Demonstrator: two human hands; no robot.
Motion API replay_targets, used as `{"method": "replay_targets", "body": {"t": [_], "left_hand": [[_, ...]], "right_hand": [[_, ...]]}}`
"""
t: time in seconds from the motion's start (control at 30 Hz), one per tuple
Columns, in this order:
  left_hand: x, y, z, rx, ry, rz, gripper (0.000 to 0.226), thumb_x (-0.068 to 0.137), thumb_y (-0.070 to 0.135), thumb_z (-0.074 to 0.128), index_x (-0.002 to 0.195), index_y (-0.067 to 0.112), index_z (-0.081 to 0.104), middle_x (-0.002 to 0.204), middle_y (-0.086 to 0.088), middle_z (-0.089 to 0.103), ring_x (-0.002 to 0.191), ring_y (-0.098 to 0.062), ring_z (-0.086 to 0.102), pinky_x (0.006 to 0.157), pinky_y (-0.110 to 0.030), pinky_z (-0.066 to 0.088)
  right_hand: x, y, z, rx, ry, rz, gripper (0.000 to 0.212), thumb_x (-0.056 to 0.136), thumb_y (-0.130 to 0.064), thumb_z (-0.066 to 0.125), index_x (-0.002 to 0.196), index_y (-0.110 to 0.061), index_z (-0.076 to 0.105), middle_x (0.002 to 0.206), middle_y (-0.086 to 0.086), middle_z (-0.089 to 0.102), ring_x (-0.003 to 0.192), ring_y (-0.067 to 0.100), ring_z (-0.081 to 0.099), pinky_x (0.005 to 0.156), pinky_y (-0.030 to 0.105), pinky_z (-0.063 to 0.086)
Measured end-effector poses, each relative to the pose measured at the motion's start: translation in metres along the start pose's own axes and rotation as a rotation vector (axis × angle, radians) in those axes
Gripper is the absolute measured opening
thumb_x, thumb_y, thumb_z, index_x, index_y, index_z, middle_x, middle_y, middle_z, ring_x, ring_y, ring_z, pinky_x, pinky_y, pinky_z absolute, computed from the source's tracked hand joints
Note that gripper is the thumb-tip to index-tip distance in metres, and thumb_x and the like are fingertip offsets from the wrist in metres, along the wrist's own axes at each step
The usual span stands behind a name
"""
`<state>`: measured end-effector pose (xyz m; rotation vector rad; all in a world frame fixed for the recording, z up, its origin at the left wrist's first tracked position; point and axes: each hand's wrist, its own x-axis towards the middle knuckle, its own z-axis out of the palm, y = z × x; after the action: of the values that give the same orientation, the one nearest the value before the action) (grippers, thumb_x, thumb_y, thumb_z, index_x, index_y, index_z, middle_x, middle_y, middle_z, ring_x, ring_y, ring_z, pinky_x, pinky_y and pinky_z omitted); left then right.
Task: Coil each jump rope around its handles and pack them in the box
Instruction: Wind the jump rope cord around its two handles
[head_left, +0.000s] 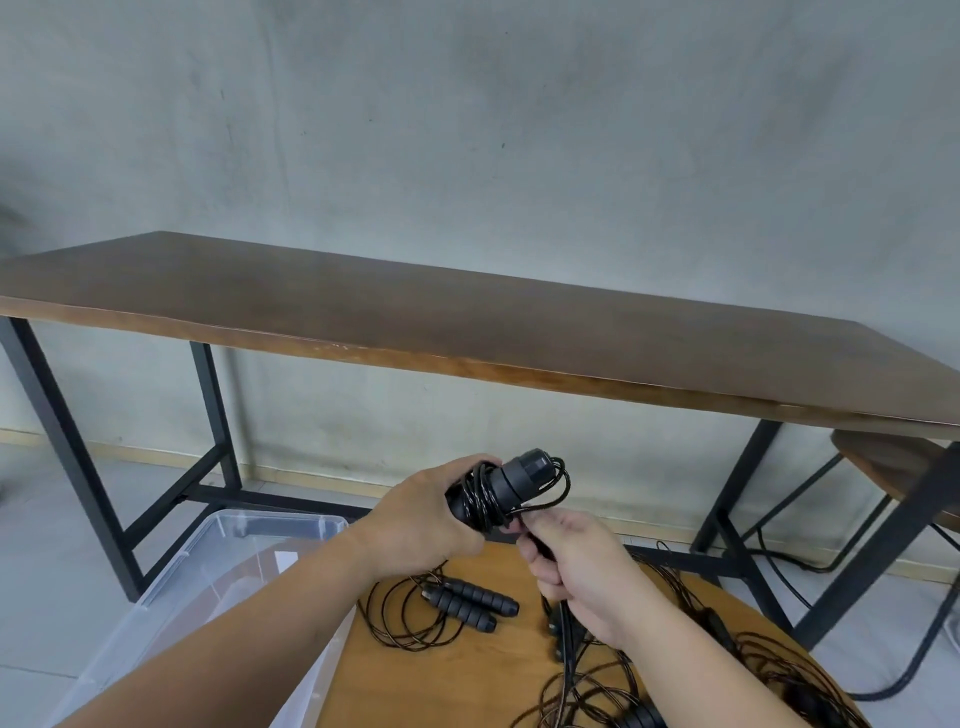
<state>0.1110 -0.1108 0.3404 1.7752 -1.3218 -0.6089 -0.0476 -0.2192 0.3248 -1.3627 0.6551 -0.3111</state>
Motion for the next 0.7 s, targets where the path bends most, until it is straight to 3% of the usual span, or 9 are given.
{"method": "replay_targets", "body": {"t": [0.13,0.27,0.4,0.5,0.6,0.7], "left_hand": [[0.002,-0.005,0.005,0.171,0.085,-0.070,0.069,0.067,0.020,0.070,0.125,0.051,0.048,0.095,0.010,0.068,0.084,-0.013,0.063,0.079,-0.033,0.055],[0.003,-0.003,0.010,0.458,0.175,-0.085,0.069,0.078,0.029,0.067,0.135,0.052,0.036,0.100,0.012,0.065,0.092,-0.013,0.062,0.080,-0.029,0.052],[0.005,-0.009,0.012,0.803,0.221,-0.088,0.071,0.086,0.031,0.060,0.146,0.046,0.025,0.109,0.008,0.060,0.102,-0.017,0.059,0.082,-0.031,0.051],[0.003,-0.013,0.015,0.969,0.198,-0.052,0.070,0.090,0.028,0.056,0.147,0.042,0.020,0.110,0.005,0.058,0.102,-0.019,0.056,0.084,-0.032,0.050],[0.000,-0.013,0.016,1.041,0.162,0.018,0.069,0.090,0.026,0.055,0.146,0.043,0.019,0.110,0.005,0.058,0.102,-0.019,0.055,0.083,-0.032,0.048],[-0.002,-0.006,0.015,1.050,0.087,0.106,0.063,0.091,0.032,0.056,0.144,0.045,0.024,0.108,0.005,0.058,0.100,-0.019,0.054,0.083,-0.032,0.046]], "right_hand": [[-0.004,0.002,0.013,-0.232,0.056,-0.005,0.030,0.106,-0.023,0.043,0.101,-0.004,0.066,0.065,0.000,0.051,0.043,0.006,0.032,0.042,0.019,0.025],[-0.010,-0.006,0.022,-0.697,0.072,-0.027,0.040,0.105,-0.029,0.043,0.071,-0.014,0.058,0.050,-0.009,0.048,0.035,0.000,0.037,0.045,0.018,0.029],[-0.018,-0.018,0.028,-1.049,-0.002,-0.061,0.033,0.102,-0.025,0.044,0.072,-0.013,0.053,0.065,0.001,0.051,0.053,0.012,0.044,0.052,0.025,0.035],[-0.026,-0.036,0.032,-1.294,-0.070,-0.118,0.033,0.098,-0.020,0.046,0.066,-0.013,0.047,0.064,0.001,0.045,0.054,0.014,0.040,0.050,0.025,0.034],[-0.028,-0.058,0.030,-1.404,-0.077,-0.161,0.024,0.093,-0.019,0.051,0.072,-0.012,0.060,0.068,0.004,0.058,0.062,0.019,0.055,0.058,0.033,0.048],[-0.028,-0.079,0.029,-1.517,-0.138,-0.237,0.019,0.091,-0.026,0.061,0.082,-0.017,0.075,0.079,0.000,0.069,0.074,0.014,0.065,0.066,0.029,0.056]]}}
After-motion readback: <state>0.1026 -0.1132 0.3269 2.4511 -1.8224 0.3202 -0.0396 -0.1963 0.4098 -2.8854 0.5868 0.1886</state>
